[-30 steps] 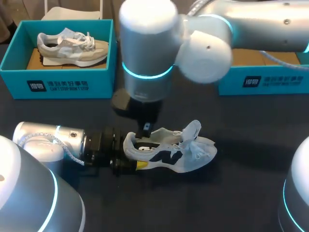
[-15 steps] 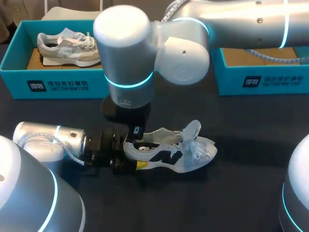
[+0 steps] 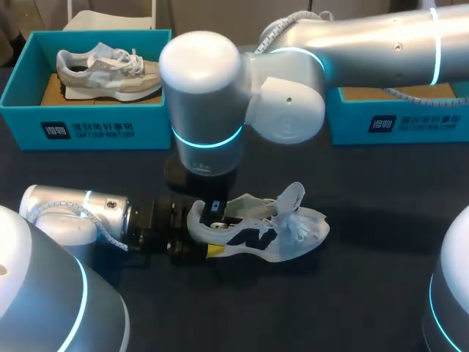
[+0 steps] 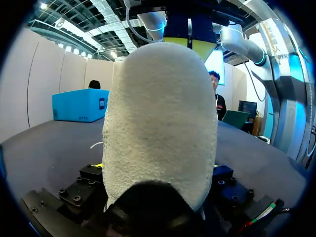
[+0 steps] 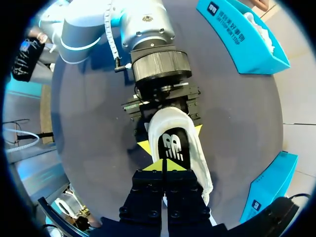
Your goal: Take the shoe out of the shoebox, open the shoe tongue, remove and reinsert the insole, then place the shoe into the shoebox
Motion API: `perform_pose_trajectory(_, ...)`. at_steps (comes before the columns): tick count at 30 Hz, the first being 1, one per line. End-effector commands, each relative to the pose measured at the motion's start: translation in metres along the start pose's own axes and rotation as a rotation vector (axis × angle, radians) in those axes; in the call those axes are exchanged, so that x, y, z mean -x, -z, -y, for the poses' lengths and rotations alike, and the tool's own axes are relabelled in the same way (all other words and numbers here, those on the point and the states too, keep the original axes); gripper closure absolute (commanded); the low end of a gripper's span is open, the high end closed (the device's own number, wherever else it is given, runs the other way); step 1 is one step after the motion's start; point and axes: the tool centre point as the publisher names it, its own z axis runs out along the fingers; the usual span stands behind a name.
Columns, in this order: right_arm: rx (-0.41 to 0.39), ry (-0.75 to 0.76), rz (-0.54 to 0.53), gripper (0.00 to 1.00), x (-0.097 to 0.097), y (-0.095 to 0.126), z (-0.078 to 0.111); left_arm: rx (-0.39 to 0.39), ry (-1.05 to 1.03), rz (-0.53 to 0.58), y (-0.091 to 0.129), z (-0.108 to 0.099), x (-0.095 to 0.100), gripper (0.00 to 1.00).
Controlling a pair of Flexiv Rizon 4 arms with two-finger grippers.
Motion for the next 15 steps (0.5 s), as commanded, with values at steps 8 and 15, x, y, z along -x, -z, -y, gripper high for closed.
perform_pose_trajectory(8, -0.011, 0.035, 0.001, 1.00, 0.012, -0.020, 0.004, -0.001, 0.000, 0.004, 0.002, -0.005, 0.000, 1.00)
perform_pose_trajectory(15, -0.004, 0.047, 0.009, 1.00, 0.012, -0.027, 0.007, -0.001, 0.000, 0.004, 0.002, -0.005, 0.000, 1.00)
